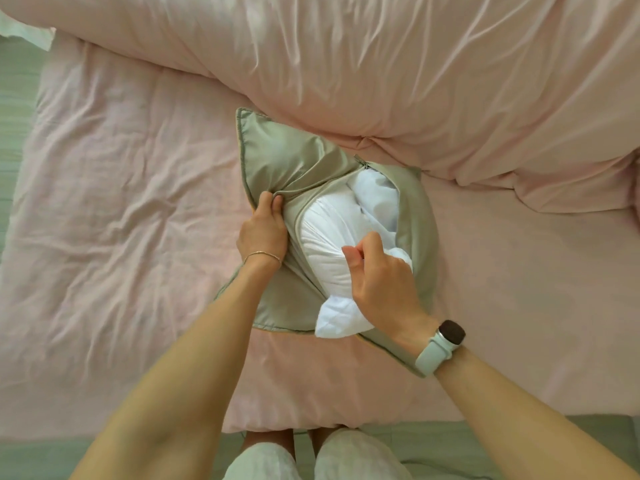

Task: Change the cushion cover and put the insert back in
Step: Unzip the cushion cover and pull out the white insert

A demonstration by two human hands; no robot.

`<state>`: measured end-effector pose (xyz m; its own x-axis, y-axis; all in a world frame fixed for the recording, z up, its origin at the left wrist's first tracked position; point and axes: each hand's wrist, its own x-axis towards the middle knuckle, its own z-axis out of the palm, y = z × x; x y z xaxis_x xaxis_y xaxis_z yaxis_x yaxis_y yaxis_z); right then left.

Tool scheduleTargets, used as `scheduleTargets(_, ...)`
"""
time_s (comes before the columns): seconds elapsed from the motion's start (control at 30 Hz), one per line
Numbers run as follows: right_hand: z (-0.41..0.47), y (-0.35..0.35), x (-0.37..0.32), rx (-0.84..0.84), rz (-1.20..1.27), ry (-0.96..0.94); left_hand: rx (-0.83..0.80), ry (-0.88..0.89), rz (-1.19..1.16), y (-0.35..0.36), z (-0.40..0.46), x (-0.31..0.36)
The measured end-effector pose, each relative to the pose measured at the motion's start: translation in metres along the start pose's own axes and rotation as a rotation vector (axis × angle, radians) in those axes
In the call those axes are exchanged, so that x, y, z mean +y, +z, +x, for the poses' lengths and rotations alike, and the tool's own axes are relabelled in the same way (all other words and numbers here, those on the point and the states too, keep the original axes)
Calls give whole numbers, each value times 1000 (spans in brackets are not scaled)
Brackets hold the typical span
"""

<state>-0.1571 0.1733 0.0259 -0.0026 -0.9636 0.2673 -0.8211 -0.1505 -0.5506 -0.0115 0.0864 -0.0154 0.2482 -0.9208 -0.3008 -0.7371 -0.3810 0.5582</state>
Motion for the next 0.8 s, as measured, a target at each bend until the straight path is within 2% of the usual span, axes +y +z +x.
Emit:
scheduleTargets(0.1,-18,-14,8,-9,89,71,-31,-33,-13,5,4,-2)
scheduleTargets(0.17,-26,-22,18,-1,111,142,-67,19,-90,7,2,3)
scheduleTargets(0.3,-13,-25,23,-32,-43,202,-93,184,-212,0,-8,7)
scheduleTargets(0.53,56,-3,-25,112,-204,131,-111,208,-288,-15,-29,4)
scheduleTargets(0.63,58,20,-24,-23,-245,235,-129,211,-272,-20,-35,11)
scheduleTargets(0.73,35,32,-10,-7,-272,254,27,128,-296,-23,-42,14)
scheduleTargets(0.8,24,34,-5,14,-274,249,165,261,-307,-25,-43,14)
